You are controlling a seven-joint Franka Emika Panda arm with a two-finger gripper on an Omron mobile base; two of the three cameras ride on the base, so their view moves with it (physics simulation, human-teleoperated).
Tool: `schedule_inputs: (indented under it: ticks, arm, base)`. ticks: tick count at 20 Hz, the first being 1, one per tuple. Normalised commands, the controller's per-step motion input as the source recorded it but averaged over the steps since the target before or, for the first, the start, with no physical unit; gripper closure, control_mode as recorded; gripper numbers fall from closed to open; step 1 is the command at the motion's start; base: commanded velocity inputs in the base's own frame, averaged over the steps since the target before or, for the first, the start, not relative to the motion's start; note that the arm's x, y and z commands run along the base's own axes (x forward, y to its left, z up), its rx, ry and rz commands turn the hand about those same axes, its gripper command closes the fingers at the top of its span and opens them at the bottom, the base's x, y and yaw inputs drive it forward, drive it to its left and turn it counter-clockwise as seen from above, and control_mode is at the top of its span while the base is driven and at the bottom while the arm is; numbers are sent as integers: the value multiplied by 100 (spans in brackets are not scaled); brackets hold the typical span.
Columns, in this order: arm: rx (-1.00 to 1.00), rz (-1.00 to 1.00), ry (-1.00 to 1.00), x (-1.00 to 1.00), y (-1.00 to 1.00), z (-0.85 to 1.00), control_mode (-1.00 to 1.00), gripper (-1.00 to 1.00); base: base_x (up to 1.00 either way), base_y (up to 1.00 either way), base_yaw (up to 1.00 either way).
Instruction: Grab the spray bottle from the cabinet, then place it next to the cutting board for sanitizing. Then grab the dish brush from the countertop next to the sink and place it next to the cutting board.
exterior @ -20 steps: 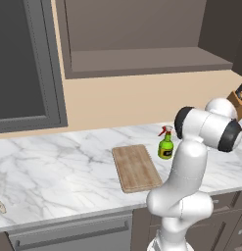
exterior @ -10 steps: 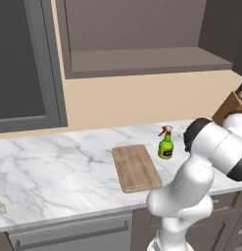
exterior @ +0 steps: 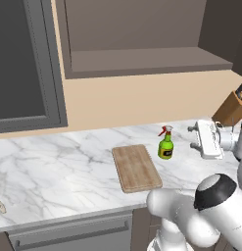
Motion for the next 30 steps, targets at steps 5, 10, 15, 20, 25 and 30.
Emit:
schedule_inputs:
  ticks: [5,10,15,20,25,30]
  arm:
    - [-5,-26,7,-34,46,88,-100,-100]
    - [-7,-26,24,-29,31,97,-100,-100]
    - [-12,-26,28,-30,18,100,-100,-100]
    - [-24,-21,51,-8,10,77,-100,-100]
    - [-22,-21,49,-2,-1,35,-100,-100]
    - [-16,-19,28,0,2,9,-100,-100]
  base:
    - [0,0,0]
    - [0,0,0]
    - [0,0,0]
    - [0,0,0]
    - [0,0,0]
    - [0,0,0]
